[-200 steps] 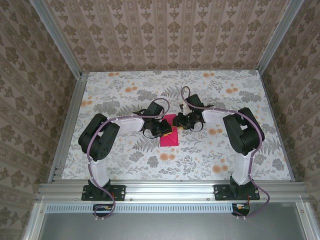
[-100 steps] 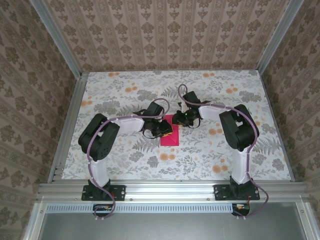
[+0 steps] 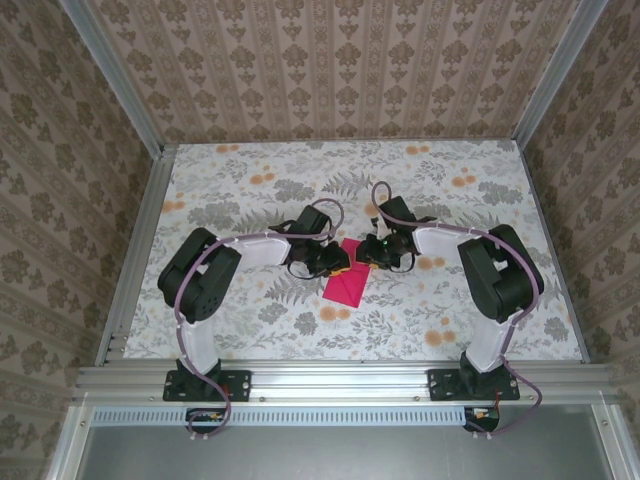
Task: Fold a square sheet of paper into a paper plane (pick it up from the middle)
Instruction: Fold the triangle a second time at the center of the table.
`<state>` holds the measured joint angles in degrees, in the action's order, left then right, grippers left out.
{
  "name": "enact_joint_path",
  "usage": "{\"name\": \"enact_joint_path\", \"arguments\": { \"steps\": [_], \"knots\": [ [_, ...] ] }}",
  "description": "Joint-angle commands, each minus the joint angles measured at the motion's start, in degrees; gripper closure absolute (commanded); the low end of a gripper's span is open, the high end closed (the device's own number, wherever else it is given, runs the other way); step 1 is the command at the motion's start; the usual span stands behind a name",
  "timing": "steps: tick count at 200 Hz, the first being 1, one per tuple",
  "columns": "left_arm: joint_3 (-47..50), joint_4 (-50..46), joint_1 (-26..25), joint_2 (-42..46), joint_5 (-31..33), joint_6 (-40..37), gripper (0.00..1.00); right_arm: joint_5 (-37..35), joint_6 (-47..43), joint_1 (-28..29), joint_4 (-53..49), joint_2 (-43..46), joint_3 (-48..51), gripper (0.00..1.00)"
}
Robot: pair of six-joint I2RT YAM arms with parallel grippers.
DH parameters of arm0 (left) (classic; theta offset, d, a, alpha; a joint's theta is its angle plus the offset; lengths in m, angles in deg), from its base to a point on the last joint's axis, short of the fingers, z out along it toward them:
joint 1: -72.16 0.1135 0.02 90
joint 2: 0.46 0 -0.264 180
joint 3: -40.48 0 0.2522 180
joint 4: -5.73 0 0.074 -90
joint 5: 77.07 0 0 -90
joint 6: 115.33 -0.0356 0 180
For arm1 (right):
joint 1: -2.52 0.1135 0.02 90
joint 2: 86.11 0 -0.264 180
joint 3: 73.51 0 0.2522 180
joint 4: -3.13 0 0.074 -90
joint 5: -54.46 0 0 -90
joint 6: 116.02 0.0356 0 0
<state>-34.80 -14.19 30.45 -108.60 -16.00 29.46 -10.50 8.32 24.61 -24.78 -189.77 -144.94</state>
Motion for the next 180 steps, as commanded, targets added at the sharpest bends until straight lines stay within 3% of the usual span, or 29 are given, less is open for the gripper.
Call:
{"name": "enact_joint_path", "arguments": {
  "steps": [1,49,90,180],
  "knots": [
    [-0.31,-0.12,-0.28,-0.85,-0.39,-1.35,0.79,5.07,-3.99,-0.98,-1.51,3.98,1.15,0.66],
    [-0.63,-0.61,-0.26,-1.02,-0.01,-1.43,0.79,11.03,-9.71,-1.37,-2.95,9.24,5.64,0.60],
    [-0.93,-0.88,-0.32,-1.20,0.18,-1.35,0.79,11.17,-10.63,-1.30,-4.07,9.57,7.23,0.58],
    [-1.18,-1.14,-0.47,-0.94,0.36,-1.35,0.79,11.46,-13.00,0.02,-4.83,5.62,4.86,0.72]
  ]
}}
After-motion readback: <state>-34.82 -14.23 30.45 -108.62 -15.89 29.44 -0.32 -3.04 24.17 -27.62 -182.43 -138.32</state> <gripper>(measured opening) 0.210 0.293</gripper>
